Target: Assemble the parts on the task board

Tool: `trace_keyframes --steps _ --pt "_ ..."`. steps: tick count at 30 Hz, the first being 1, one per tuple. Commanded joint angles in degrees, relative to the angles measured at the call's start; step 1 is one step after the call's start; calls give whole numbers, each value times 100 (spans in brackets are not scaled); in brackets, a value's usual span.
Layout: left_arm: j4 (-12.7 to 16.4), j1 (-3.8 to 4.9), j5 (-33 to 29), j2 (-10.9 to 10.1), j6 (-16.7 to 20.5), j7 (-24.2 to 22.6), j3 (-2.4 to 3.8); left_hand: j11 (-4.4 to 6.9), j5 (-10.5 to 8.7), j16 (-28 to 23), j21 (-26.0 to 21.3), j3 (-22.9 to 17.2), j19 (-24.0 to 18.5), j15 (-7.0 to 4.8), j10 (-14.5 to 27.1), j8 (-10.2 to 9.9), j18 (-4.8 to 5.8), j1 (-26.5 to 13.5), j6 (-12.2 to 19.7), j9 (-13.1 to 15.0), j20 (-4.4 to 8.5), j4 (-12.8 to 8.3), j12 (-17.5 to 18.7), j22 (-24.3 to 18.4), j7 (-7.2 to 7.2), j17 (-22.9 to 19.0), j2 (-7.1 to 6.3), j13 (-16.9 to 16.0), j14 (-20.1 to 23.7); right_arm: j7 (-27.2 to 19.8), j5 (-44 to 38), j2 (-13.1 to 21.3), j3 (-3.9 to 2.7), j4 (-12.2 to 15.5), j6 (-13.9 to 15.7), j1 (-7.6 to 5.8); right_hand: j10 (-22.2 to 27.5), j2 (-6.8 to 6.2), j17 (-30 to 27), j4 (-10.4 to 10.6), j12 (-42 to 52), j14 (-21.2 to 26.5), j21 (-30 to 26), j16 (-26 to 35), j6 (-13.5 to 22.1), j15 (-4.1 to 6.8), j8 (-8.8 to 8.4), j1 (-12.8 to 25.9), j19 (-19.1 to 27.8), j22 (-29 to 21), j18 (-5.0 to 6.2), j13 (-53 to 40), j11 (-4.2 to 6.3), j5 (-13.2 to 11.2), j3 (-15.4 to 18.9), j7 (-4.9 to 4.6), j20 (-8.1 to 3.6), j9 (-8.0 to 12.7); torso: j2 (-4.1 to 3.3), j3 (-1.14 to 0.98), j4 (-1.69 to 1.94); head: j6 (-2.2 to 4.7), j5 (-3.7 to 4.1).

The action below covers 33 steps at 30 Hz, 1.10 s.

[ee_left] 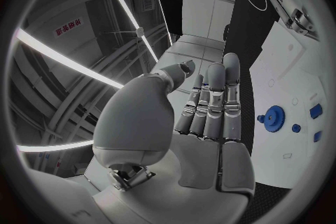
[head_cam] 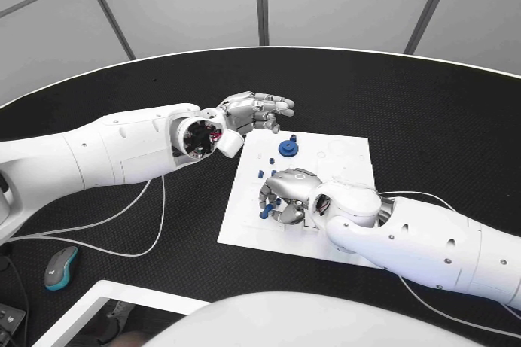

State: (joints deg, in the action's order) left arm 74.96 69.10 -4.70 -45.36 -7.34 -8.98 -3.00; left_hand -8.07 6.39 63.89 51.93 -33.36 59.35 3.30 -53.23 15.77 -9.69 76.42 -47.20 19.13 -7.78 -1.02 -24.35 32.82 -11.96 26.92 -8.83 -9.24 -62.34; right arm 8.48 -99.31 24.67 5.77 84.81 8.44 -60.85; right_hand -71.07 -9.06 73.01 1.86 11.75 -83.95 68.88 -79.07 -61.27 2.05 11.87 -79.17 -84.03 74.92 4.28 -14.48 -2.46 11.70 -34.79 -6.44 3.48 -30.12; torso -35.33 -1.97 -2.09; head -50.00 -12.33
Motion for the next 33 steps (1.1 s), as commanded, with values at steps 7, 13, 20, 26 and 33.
trace_keyframes --steps 7,13,20,26,33 --pt "-4 0 0 8 0 3 0 0 -22 29 -25 39 4 -3 34 5 -93 33 20 5 -34 6 -16 -5 -32 -5 11 -5 27 11 -41 -51 1 -23 -42 7 -40 69 7 -9 -12 -266 -5 -38 -3 7 11 25 -242 801 -59 -3 -1 23 -37 -34 -17 4 -3 -4 1 0 -2" --pt "-11 0 0 19 1 8 0 0 -22 29 -25 39 4 -3 34 5 -93 33 20 5 -34 6 -16 -5 -32 -5 11 -5 27 -77 -45 -82 2 -20 -161 8 -22 33 -16 -21 -39 -261 -45 -24 14 -1 7 65 -235 791 -53 -6 -10 19 -13 -42 -11 -5 1 -3 -5 0 -6" --pt "-22 1 0 19 4 11 0 0 -22 29 -25 39 4 -3 34 5 -93 33 20 5 -34 6 -16 -5 -32 -5 11 -5 27 -174 -47 -75 3 -11 -224 8 180 -78 42 16 -204 -276 -81 -66 174 -53 -89 255 -222 790 -50 13 -74 58 97 -84 26 22 2 -5 -3 0 -10" --pt "-29 1 0 24 0 14 0 0 -22 29 -25 39 4 -3 34 5 -93 33 20 5 -34 6 -16 -5 -32 -5 11 -5 27 -217 -47 -63 4 -34 -68 8 605 -161 13 57 -483 -263 -273 -55 431 -173 -258 374 -178 736 -29 110 -223 89 79 -197 109 103 1 -8 -5 0 -16" --pt "-37 1 0 23 1 22 0 0 -22 29 -25 39 4 -3 34 5 -93 33 20 5 -34 6 -16 -5 -32 -5 11 -5 27 -307 -47 -57 4 -48 76 8 1504 -338 -689 7 -738 84 -1989 434 1254 -338 -744 416 234 133 232 321 -414 72 51 -196 262 349 -2 -10 -4 0 -12"
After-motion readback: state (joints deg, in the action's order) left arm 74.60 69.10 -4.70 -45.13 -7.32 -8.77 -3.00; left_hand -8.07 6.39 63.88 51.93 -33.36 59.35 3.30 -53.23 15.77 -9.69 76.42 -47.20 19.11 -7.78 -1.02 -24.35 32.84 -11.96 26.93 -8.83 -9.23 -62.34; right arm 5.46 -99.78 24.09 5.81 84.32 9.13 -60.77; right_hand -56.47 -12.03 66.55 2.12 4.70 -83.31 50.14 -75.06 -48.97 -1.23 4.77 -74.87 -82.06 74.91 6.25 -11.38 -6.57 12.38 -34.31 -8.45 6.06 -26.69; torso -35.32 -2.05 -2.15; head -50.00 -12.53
